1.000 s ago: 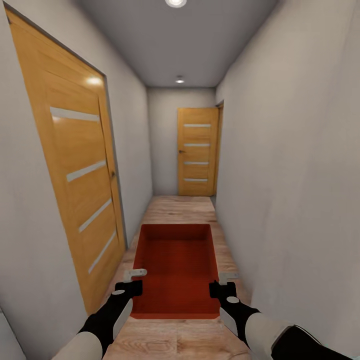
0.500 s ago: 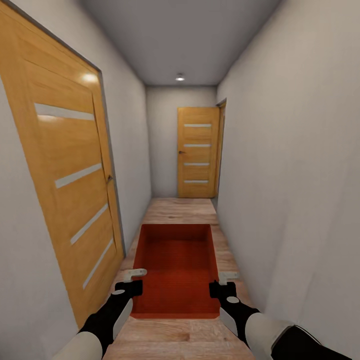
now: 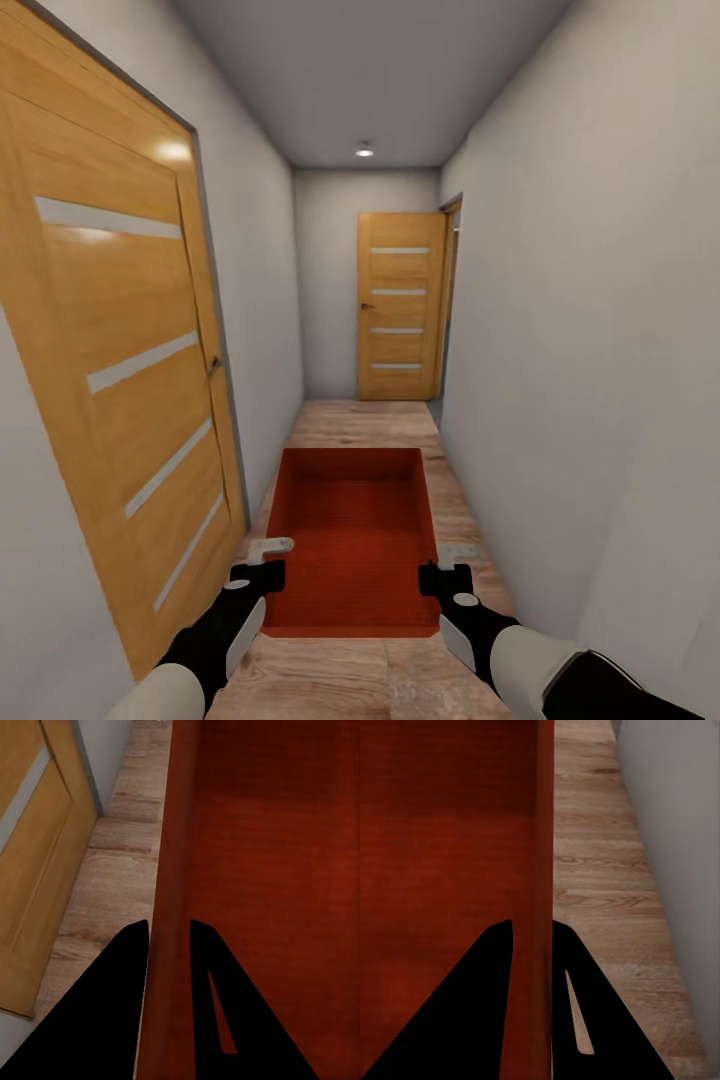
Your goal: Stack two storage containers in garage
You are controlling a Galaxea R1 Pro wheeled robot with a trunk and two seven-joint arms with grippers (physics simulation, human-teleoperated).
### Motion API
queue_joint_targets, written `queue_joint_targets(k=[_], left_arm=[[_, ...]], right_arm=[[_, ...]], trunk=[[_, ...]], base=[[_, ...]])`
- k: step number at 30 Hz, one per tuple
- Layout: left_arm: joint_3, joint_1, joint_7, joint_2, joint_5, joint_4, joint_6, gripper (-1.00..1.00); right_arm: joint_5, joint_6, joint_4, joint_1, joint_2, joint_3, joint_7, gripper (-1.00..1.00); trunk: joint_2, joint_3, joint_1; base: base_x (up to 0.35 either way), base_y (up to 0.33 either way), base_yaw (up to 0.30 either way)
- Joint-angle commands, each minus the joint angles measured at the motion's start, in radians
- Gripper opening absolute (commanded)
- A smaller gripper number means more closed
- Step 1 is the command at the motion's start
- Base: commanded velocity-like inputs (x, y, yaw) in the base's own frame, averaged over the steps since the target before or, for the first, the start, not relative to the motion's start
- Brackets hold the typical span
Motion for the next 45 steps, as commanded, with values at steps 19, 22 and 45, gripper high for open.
queue_joint_targets(k=[19, 22, 45], left_arm=[[0.033, -0.001, 0.018, 0.057, 0.013, 0.000, 0.007, -1.00], [0.033, -0.001, 0.019, 0.057, 0.013, 0.000, 0.007, -1.00], [0.033, -0.001, 0.024, 0.058, 0.013, -0.009, 0.006, -1.00]], right_arm=[[0.001, -0.025, -0.003, -0.001, -0.006, -0.035, -0.001, -1.00], [0.001, -0.025, -0.003, -0.001, -0.006, -0.035, -0.001, -1.00], [0.001, -0.025, -0.003, -0.001, -0.006, -0.035, -0.001, -1.00]], trunk=[[-0.002, -0.002, 0.001], [-0.002, -0.002, 0.001], [-0.002, -0.002, 0.001]], base=[[0.322, 0.039, 0.000], [0.323, 0.000, 0.000], [0.323, 0.000, 0.000]])
